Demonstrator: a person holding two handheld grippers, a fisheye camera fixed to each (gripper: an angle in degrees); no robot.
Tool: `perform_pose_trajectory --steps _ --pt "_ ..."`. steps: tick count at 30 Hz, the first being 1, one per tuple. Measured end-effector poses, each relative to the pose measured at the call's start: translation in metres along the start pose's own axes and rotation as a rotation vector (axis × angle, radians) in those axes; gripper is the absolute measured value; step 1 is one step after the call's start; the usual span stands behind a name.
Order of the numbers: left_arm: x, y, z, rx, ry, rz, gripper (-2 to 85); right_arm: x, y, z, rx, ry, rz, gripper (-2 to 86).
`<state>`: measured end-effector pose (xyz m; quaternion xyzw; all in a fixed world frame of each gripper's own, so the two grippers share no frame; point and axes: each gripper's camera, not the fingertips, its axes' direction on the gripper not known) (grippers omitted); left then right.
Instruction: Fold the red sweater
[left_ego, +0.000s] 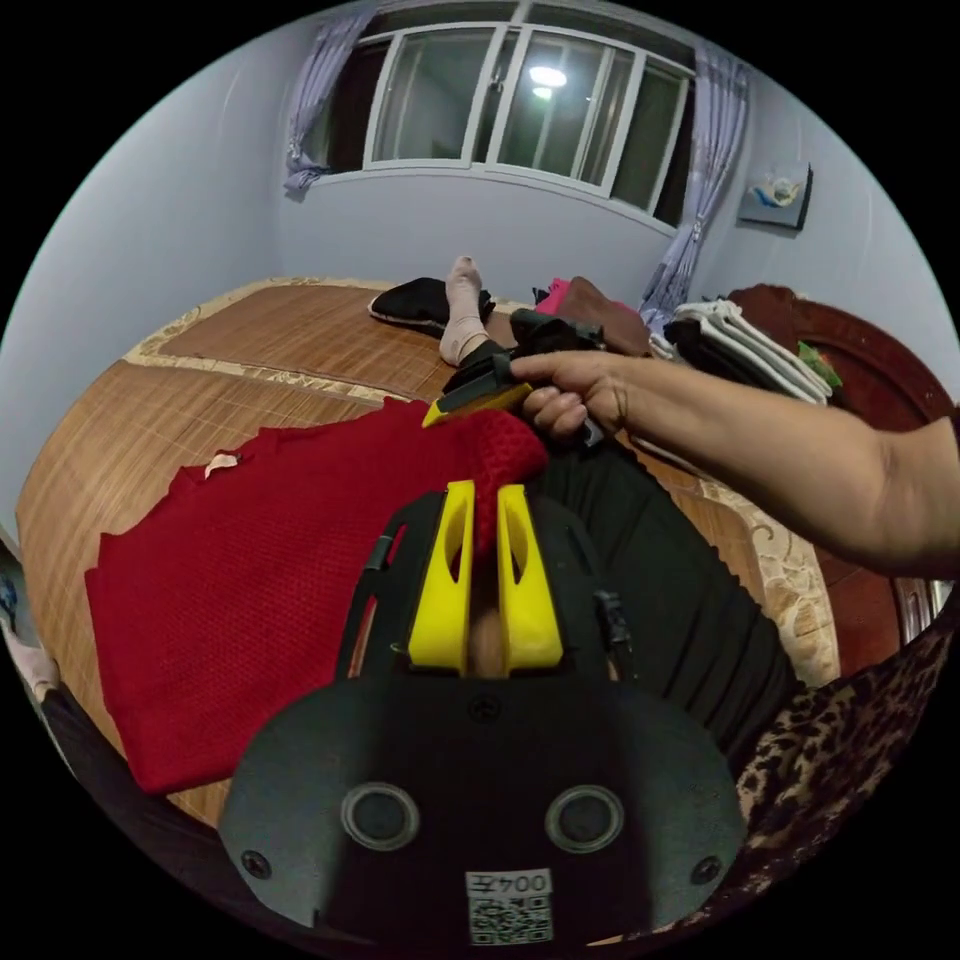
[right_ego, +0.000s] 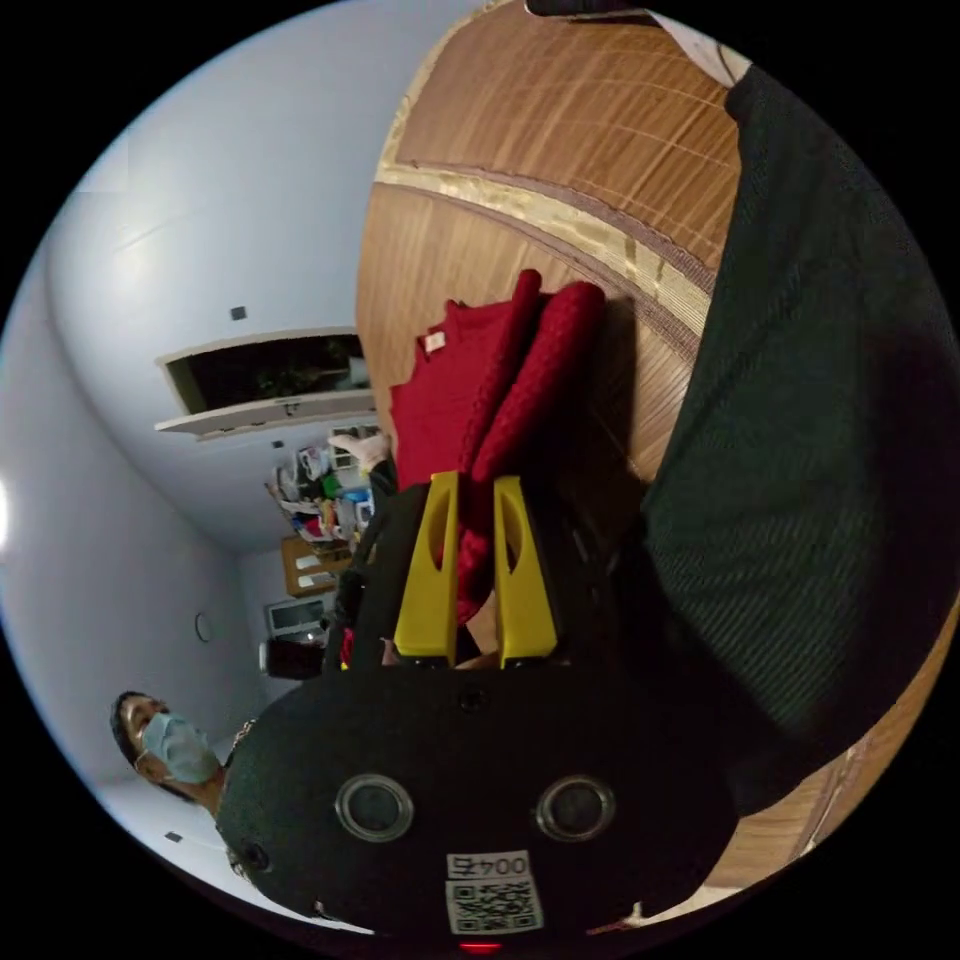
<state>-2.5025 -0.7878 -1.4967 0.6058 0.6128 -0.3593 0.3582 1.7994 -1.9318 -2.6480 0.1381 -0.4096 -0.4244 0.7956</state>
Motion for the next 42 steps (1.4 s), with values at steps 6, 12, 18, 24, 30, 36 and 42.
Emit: perform_pose_trajectory --steps 6,12,18,24,30,36,42 --pt "-0.02 -0.015 -0.033 0.056 0.172 -0.128 1.8 -0.023 0.044 -0.034 0.132 -0.059 -0.049 6.0" --pt "-0.057 -0.007 -0.081 0.159 0.304 -0.272 1.9 -0.086 0.074 -0.042 0.188 -0.039 -0.137 6.1" --pt "-0.116 0.033 -0.159 0.24 0.203 -0.42 1.9 -0.149 0.074 0.025 0.161 -0.064 -0.225 6.2" --pt "-0.179 0.09 -0.202 0.298 0.144 -0.64 2.1 -0.198 0.067 0.133 0.123 -0.016 -0.306 5.9" --pt "-0.214 0.126 -0.215 0.321 0.096 -0.795 2.2 -0.213 0.058 0.229 0.095 0.098 -0.307 5.7" --pt "-0.228 0.139 -0.221 0.306 0.005 -0.863 2.3 -0.226 0.061 0.299 0.097 0.206 -0.334 5.6" --pt "-0.238 0.14 -0.216 0.251 -0.105 -0.919 2.4 -0.223 0.053 0.362 0.084 0.313 -0.343 5.7"
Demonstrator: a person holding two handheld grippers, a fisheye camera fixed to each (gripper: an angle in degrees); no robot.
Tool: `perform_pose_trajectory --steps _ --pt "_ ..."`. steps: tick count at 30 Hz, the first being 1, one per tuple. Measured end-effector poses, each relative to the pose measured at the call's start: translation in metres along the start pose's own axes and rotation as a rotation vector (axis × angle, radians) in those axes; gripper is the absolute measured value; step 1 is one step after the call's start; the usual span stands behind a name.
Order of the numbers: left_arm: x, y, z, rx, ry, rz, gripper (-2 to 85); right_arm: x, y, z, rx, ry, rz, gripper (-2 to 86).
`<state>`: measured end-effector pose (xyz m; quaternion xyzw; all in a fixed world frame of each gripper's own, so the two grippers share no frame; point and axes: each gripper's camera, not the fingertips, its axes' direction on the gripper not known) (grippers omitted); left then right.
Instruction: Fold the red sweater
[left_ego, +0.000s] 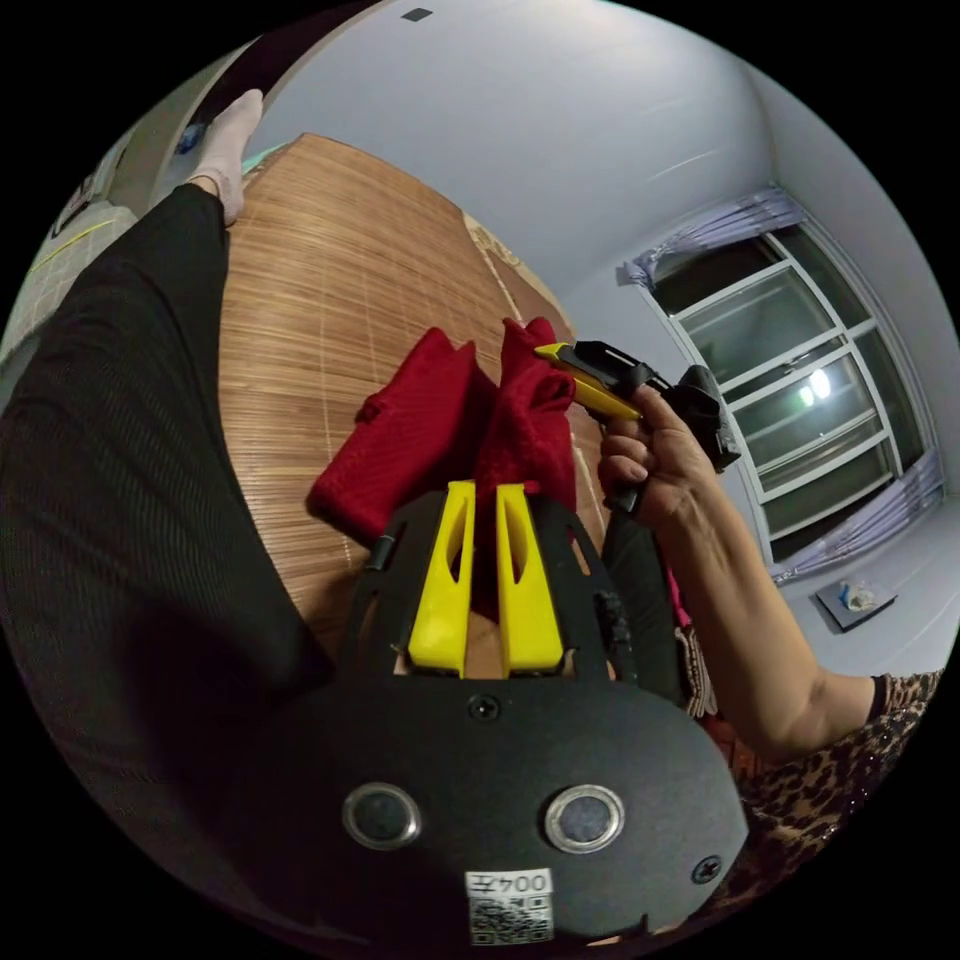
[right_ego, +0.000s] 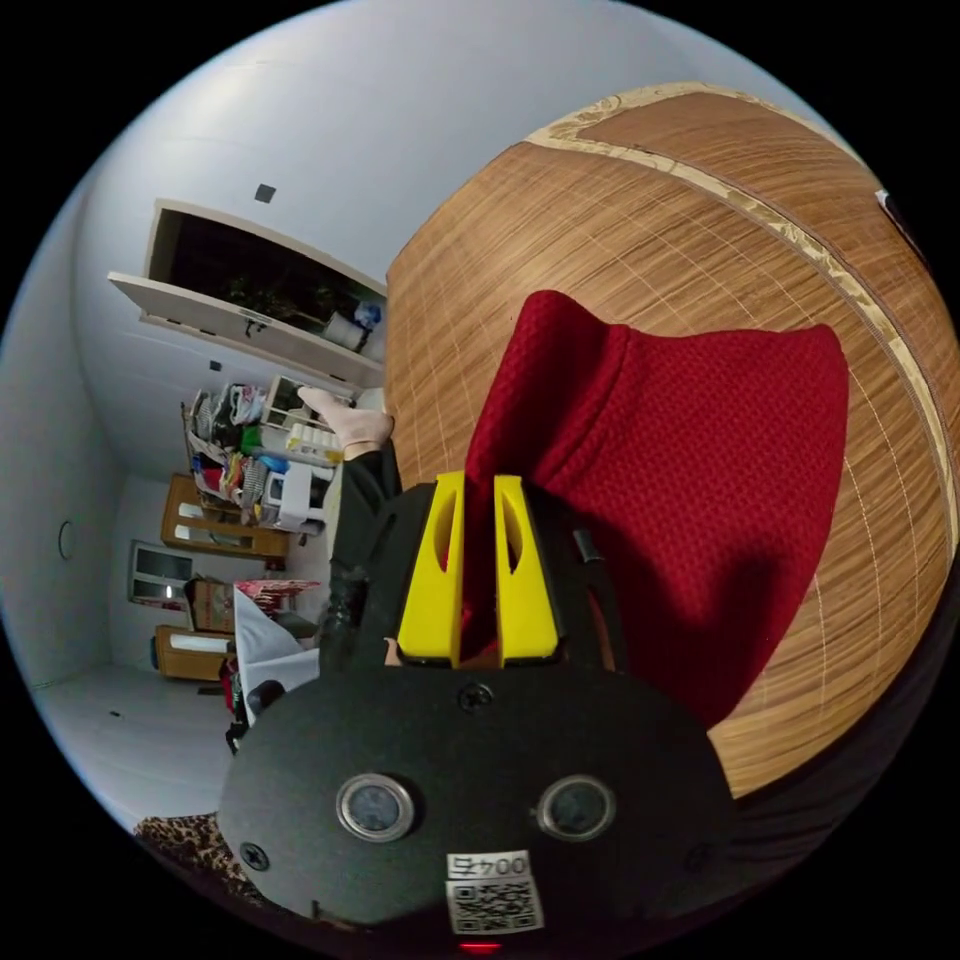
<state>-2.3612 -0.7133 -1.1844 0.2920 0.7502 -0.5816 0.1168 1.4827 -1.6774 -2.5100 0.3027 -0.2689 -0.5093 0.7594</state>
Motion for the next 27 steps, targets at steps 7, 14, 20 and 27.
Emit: perform_pose_trajectory --steps 7,14,20,27 --pt "0.003 -0.002 0.006 -0.022 -0.058 -0.029 2.2 -0.009 -0.007 0.057 -0.052 0.097 -0.044 5.8" --pt "0.023 0.006 -0.037 0.087 -0.067 -0.022 1.0 -0.004 -0.011 0.099 -0.108 0.152 -0.072 7.4" --pt "0.065 0.005 -0.055 0.148 -0.139 0.134 0.4 -0.009 -0.002 0.054 -0.069 -0.071 -0.209 7.3" --pt "0.126 -0.017 -0.005 0.124 -0.205 0.405 0.2 0.088 0.072 -0.079 0.076 -0.041 -0.083 11.9"
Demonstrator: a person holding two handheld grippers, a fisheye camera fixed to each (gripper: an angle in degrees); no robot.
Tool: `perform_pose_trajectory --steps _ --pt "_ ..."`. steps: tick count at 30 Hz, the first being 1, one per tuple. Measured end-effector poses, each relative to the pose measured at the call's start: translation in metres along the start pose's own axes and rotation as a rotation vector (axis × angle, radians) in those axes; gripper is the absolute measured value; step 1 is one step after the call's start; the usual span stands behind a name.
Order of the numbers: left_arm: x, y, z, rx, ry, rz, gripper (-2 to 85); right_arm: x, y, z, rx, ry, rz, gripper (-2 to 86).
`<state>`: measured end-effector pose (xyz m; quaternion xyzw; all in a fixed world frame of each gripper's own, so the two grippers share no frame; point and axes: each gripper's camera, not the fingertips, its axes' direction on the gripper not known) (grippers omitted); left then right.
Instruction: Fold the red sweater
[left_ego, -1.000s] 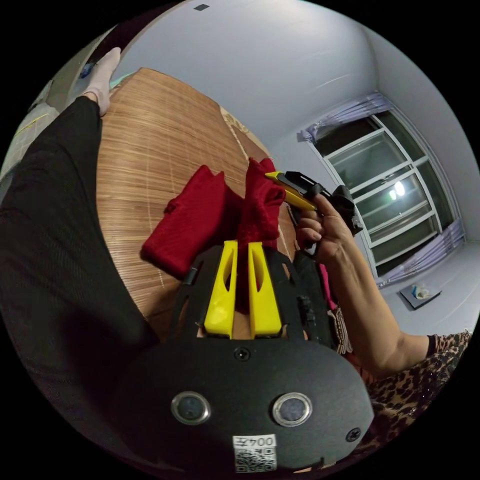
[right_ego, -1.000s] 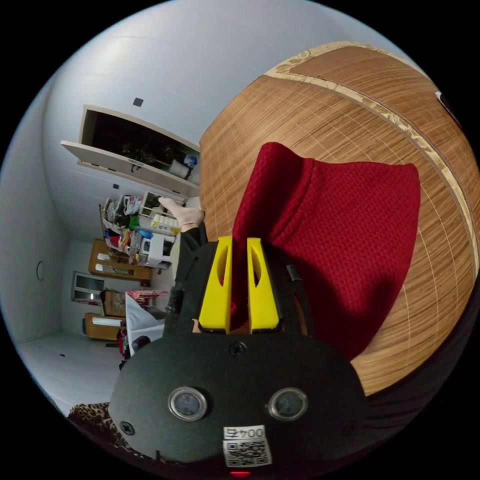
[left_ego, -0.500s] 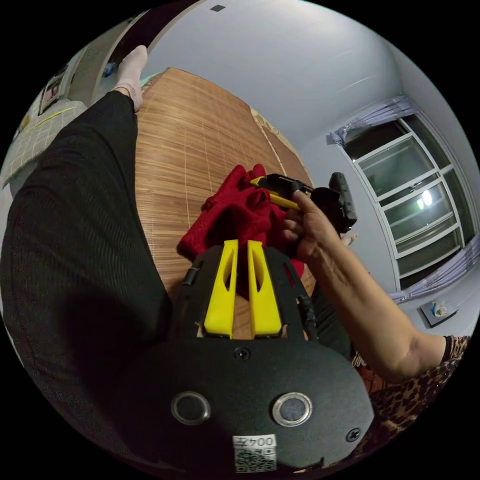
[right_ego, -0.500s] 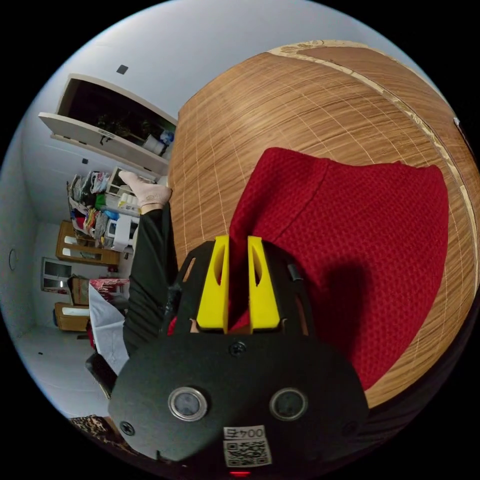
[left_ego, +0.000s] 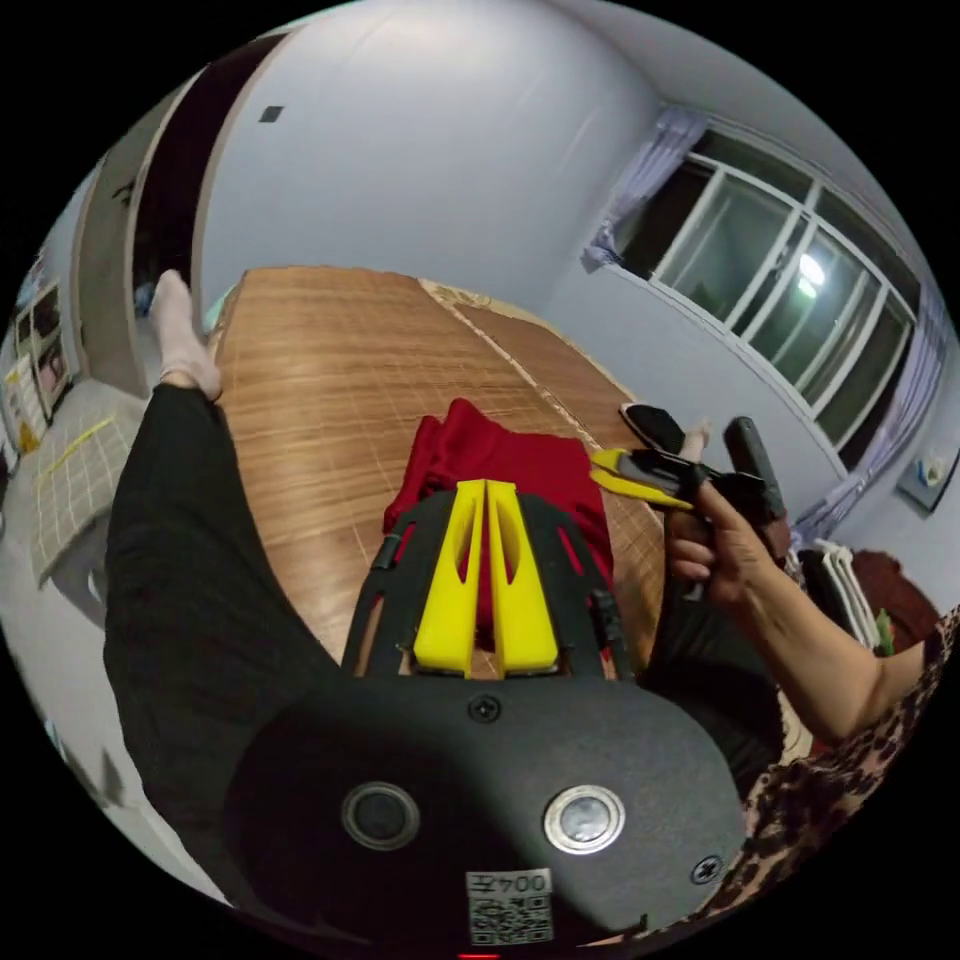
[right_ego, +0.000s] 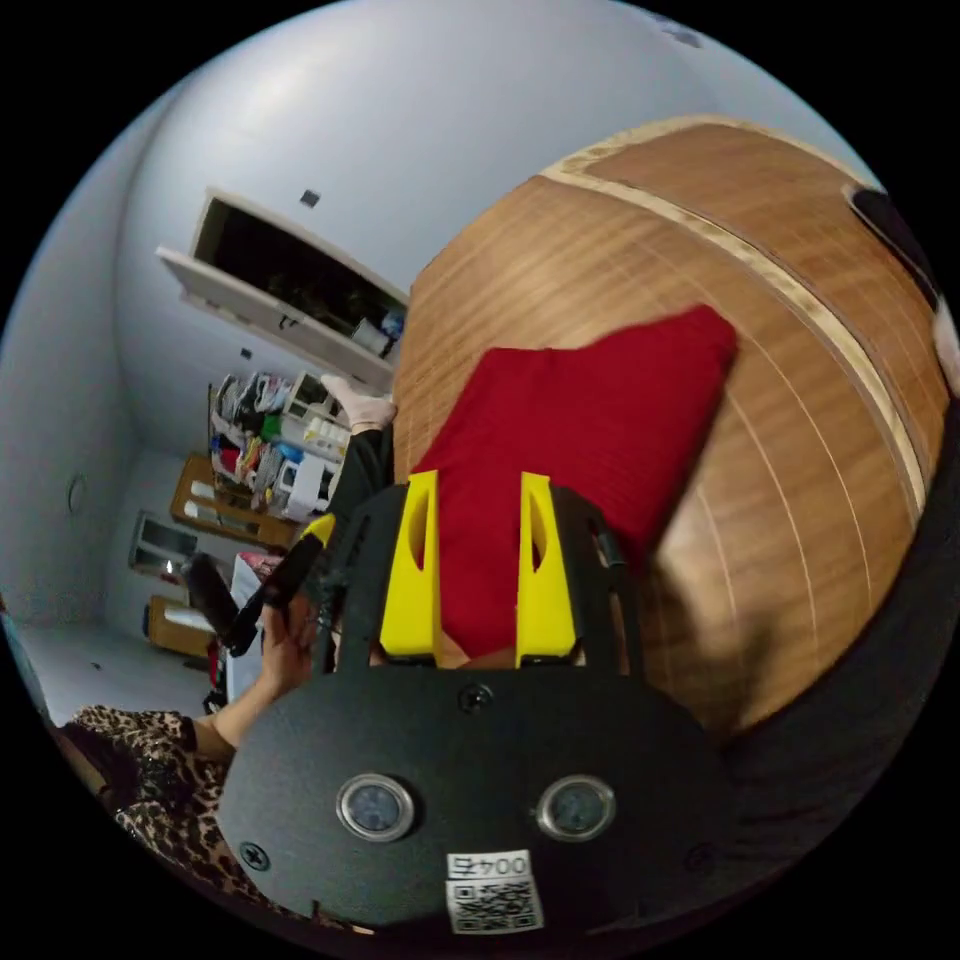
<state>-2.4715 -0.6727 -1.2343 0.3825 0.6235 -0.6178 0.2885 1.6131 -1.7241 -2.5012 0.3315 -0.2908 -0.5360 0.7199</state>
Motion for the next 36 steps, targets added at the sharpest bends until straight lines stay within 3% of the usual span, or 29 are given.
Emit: perform_pose_trajectory --steps 4,9,16,21,23,27,30,33,36 --pt "0.022 -0.019 0.042 -0.049 -0.093 0.137 0.2 0.056 0.054 -0.029 -0.015 -0.027 0.165 14.3" --pt "0.034 -0.017 0.107 -0.176 -0.258 0.274 0.1 0.076 0.1 -0.006 -0.113 -0.116 0.245 17.0" --pt "0.024 0.0 0.123 -0.171 -0.246 0.314 0.0 0.079 0.109 0.032 -0.254 -0.174 0.29 17.6" --pt "0.018 0.001 0.123 -0.15 -0.223 0.299 0.0 0.07 0.104 0.055 -0.352 -0.22 0.284 11.5" --pt "0.017 -0.001 0.121 -0.158 -0.216 0.296 0.1 0.044 0.094 0.044 -0.322 -0.165 0.176 6.9" --pt "0.015 -0.001 0.117 -0.16 -0.159 0.282 0.2 -0.031 0.071 0.017 -0.333 0.272 -0.182 5.8" --pt "0.021 -0.001 0.12 -0.172 -0.088 0.288 0.4 0.003 0.071 0.031 -0.41 0.424 -0.136 6.0" --pt "0.022 0.0 0.115 -0.159 -0.09 0.274 0.5 0.029 0.072 0.026 -0.426 0.279 0.027 6.7" --pt "0.014 -0.004 0.111 -0.158 -0.054 0.237 0.6 0.005 0.08 0.002 -0.411 0.354 -0.001 6.6"
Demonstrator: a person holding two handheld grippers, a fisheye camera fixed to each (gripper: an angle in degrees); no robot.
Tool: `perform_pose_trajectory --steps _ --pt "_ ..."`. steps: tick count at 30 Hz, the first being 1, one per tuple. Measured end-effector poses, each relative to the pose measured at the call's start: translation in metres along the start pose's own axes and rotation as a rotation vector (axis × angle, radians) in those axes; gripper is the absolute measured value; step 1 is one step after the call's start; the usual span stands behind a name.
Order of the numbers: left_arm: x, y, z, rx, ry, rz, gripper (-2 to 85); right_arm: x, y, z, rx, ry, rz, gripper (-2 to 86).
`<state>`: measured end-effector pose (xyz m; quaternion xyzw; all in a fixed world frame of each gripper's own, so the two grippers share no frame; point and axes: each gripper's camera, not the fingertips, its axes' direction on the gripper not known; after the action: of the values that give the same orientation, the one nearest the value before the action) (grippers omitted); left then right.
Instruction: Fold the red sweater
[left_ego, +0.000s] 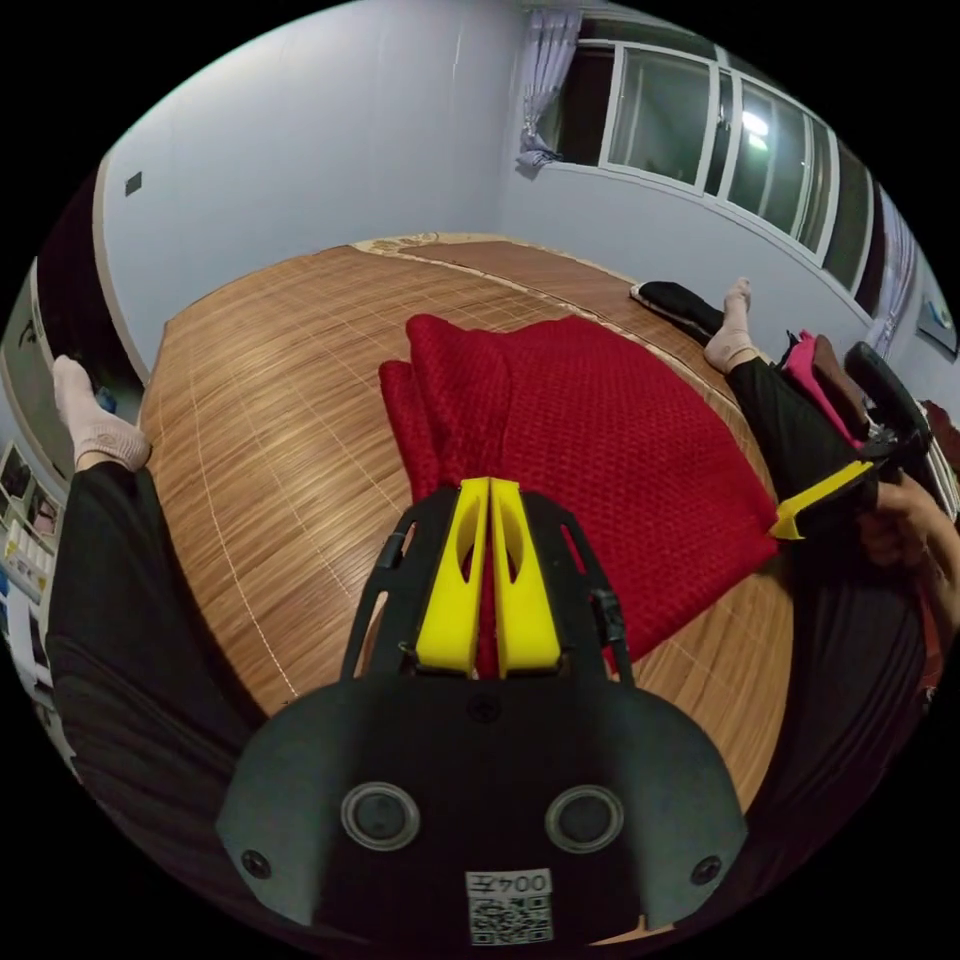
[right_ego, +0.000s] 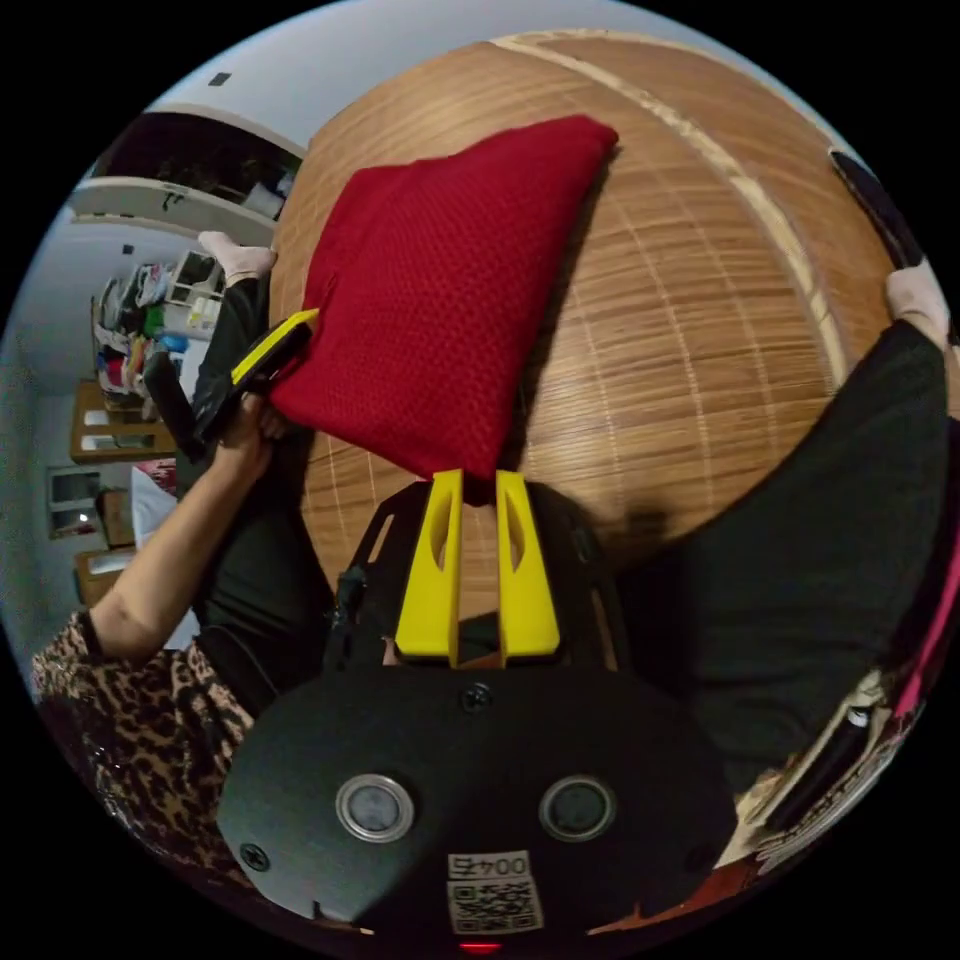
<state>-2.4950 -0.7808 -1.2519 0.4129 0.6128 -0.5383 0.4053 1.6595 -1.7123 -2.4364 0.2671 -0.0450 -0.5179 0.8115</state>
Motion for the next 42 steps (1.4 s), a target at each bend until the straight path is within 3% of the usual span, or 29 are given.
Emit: perform_pose_trajectory --steps 2,5,9,15,23,26,29,34,38,39,42 --pt "-0.001 -0.001 -0.003 0.001 0.006 -0.007 0.6 -0.016 0.018 -0.022 0.098 0.098 -0.038 6.5" --pt "0.003 -0.004 -0.007 0.002 -0.016 0.005 0.6 -0.052 0.037 -0.042 0.278 0.074 -0.188 7.1" --pt "0.006 -0.007 -0.015 -0.005 -0.034 0.029 0.6 -0.107 0.028 -0.02 0.381 0.166 -0.343 8.8" --pt "0.012 -0.01 -0.026 0.003 -0.049 0.077 0.8 -0.117 0.018 0.055 0.271 0.348 -0.372 13.5" --pt "-0.015 -0.025 -0.059 -0.013 0.1 -0.035 3.1 -0.108 0.037 0.062 0.371 0.337 -0.373 13.6" --pt "-0.004 -0.037 -0.113 0.11 -0.002 -0.072 5.4 -0.103 0.041 0.059 0.377 0.337 -0.373 13.6" --pt "0.019 -0.065 -0.135 0.207 0.01 -0.061 7.0 -0.096 0.042 0.054 0.382 0.325 -0.363 13.6" --pt "0.057 -0.124 -0.071 0.079 0.03 0.008 9.2 -0.08 0.043 0.045 0.388 0.301 -0.352 13.5" --pt "0.053 -0.141 -0.011 -0.089 -0.172 0.029 9.3 -0.063 0.042 0.036 0.389 0.285 -0.346 13.5" --pt "0.04 -0.137 -0.002 -0.116 -0.152 -0.006 9.2 -0.057 0.041 0.032 0.385 0.272 -0.342 13.5" --pt "0.028 -0.129 -0.007 -0.07 -0.092 -0.065 9.0 -0.033 0.036 0.011 0.362 0.167 -0.299 13.2"
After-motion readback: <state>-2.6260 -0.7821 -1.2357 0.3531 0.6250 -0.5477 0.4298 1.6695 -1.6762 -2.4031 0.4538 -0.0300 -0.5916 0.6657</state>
